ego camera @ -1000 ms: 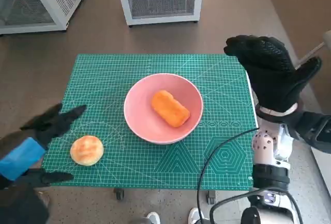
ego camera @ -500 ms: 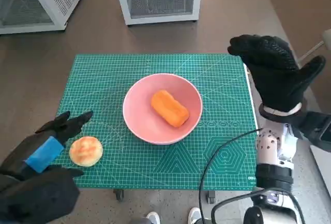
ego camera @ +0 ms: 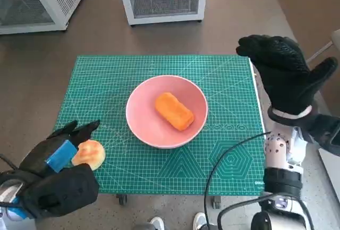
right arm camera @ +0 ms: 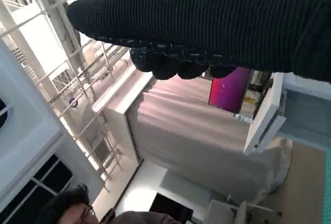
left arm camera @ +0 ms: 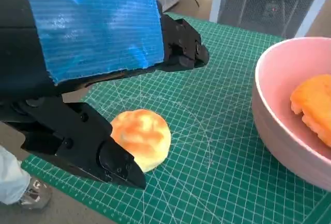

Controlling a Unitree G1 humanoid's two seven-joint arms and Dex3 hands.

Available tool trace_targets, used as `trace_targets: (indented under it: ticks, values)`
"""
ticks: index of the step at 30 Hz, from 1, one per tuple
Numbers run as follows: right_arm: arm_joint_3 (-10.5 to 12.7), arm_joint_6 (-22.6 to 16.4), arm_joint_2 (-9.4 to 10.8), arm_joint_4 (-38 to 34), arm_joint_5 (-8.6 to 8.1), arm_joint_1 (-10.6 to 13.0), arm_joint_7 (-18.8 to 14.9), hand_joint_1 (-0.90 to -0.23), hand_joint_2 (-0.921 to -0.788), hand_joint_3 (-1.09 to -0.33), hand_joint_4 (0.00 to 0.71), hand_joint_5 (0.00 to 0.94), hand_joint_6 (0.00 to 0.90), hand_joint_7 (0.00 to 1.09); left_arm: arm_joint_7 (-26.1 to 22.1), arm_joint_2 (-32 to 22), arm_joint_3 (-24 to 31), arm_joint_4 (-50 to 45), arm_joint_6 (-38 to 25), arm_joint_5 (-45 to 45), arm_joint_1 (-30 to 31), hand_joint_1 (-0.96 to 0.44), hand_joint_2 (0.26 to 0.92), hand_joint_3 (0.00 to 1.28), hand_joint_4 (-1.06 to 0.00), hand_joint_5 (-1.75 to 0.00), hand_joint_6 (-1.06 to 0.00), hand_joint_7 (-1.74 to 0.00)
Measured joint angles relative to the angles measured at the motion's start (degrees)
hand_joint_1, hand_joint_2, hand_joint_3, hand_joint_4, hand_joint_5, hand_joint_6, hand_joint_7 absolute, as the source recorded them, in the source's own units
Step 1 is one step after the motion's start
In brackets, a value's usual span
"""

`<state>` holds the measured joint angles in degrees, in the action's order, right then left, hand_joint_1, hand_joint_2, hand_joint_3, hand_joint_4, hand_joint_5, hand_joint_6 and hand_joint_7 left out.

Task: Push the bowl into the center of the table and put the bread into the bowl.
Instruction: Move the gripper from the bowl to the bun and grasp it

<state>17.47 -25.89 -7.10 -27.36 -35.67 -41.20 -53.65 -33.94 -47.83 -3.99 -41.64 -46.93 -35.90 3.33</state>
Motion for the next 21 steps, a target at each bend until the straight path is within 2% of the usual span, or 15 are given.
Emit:
trace_targets:
  ticks: [7, 15, 21]
  values:
    - [-0.04, -0.44, -0.20, 0.01, 0.06, 0.04, 0.00, -0.567, -0.921, -0.655, 0.240, 0.003, 0.387, 0.01, 0.91, 1.54, -4.59, 9.56, -0.26, -1.95, -1.00, -0.12, 0.743, 0.01, -0.14, 0.00, -0.30, 0.00]
    - [0.06, -0.72, -0.60, 0.00, 0.00, 0.06, 0.00, -0.572, -0.921, -0.655, 0.247, 0.006, 0.389, 0.01, -0.24, 2.79, -8.49, 14.93, -3.12, -2.70, -2.82, -0.07, 0.747, 0.01, -0.14, 0.00, -0.30, 0.00]
    - [-0.07, -0.82, -0.56, 0.01, 0.01, 0.06, 0.07, -0.571, -0.921, -0.656, 0.251, 0.006, 0.391, 0.01, 0.22, 3.28, -9.96, 17.27, -3.90, -4.05, -4.19, -0.01, 0.772, 0.02, -0.23, -0.02, -0.39, -0.03]
